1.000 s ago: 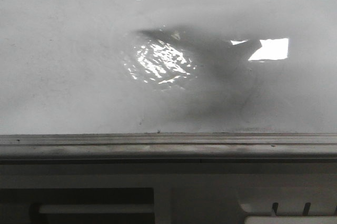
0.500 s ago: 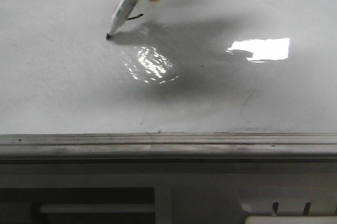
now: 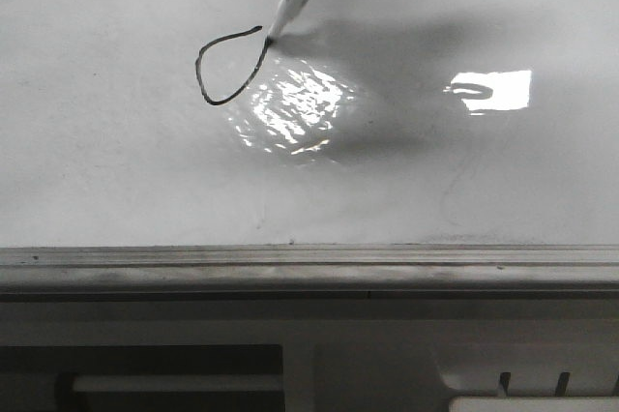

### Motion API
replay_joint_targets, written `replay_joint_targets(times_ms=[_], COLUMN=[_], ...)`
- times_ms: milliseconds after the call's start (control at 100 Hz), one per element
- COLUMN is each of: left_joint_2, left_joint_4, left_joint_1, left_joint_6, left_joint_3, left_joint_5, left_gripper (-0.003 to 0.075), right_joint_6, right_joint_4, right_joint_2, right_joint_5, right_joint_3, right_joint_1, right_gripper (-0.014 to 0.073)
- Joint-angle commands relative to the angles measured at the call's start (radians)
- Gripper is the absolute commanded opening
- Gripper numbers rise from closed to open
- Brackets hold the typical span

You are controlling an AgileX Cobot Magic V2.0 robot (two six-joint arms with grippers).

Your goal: Write number 9 on whiteboard

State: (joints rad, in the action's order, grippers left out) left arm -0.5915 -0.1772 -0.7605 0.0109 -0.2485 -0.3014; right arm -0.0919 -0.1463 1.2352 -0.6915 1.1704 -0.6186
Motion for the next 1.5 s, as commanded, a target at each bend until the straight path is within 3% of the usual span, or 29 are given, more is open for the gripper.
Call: replay_joint_targets(times_ms=[0, 80, 390, 730, 1250, 1320, 1490], left_joint_2=[-0.002, -0.002, -0.021, -0.195, -0.349, -0.349, -0.349], left_joint_4=[0.017, 0.017, 0.01, -0.08, 0.036, 0.036, 0.036], left_joint_1=[0.001, 0.001, -0.016, -0.237, -0.24, -0.24, -0.24], left_joint_6=[-0.011, -0.011, -0.038, -0.043, -0.043, -0.043, -0.043], left_joint_3=[-0.026, -0.026, -0.026, -0.028, -0.028, -0.028, -0.028], left_joint_5=[-0.055, -0.055, -0.071, -0.083, -0.298, -0.294, -0.29], left_gripper=[0.0313, 0.0313, 0.0313, 0.0314, 0.0309, 0.0266, 0.0048], right_joint_6=[0.009, 0.009, 0.009, 0.009, 0.009, 0.009, 0.009], right_joint_4=[-0.016, -0.039, -0.093, -0.156, -0.165, -0.165, -0.165], right_joint_2=[-0.017, -0.019, -0.051, -0.056, -0.054, -0.054, -0.054], right_joint_5=[0.031, 0.06, 0.089, 0.104, 0.053, 0.057, 0.052], right_joint_3=[-0.057, -0.124, -0.073, -0.075, -0.075, -0.075, -0.075], right_joint_1=[-0.01, -0.031, -0.136, -0.264, -0.279, -0.279, -0.279], right_gripper=[-0.0069, -0.0069, -0.0069, -0.0069, -0.0069, -0.0069, -0.0069])
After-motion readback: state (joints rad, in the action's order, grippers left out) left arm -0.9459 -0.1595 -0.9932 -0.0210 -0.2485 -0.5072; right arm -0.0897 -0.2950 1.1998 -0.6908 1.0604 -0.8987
